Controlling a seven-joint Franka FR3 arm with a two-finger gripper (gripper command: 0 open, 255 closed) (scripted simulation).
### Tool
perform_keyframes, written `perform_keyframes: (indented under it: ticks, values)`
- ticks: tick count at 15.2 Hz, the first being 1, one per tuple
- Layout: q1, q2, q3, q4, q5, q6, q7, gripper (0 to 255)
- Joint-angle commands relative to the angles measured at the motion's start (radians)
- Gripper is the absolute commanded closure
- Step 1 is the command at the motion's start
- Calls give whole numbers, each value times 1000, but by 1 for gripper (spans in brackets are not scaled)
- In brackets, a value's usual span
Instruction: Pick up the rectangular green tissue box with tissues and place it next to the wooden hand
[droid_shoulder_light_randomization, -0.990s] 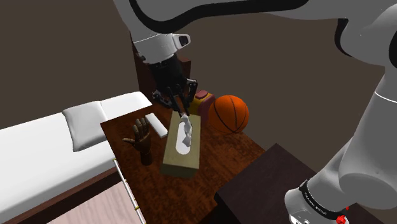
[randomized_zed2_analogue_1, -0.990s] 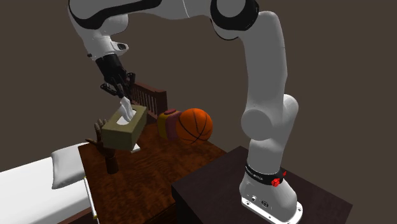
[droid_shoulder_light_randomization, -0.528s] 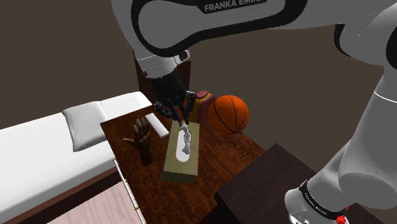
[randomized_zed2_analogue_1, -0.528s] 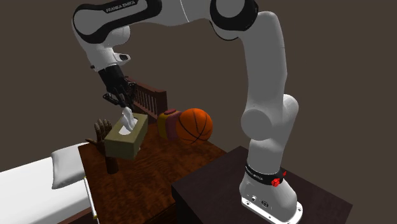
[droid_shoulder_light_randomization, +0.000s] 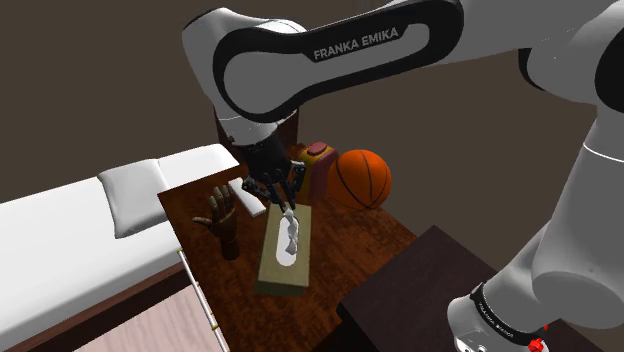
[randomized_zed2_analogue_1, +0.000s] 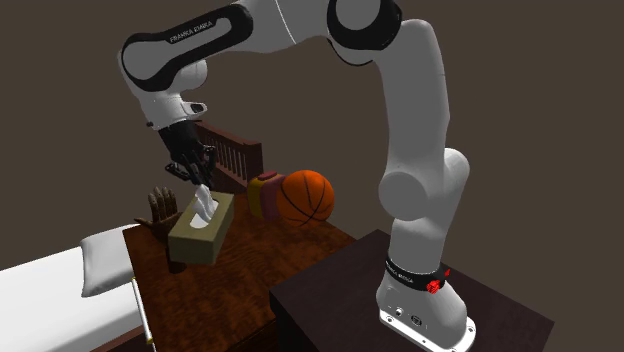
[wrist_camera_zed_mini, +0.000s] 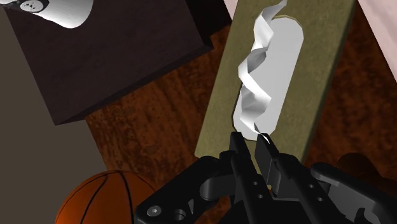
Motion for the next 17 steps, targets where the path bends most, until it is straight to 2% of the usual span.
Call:
perform_keyframes:
  ticks: [1, 17]
  values:
    - [0, 7, -2, -19, -5, 26, 2, 255]
    - [14, 97, -25, -128, -56, 208, 32, 255]
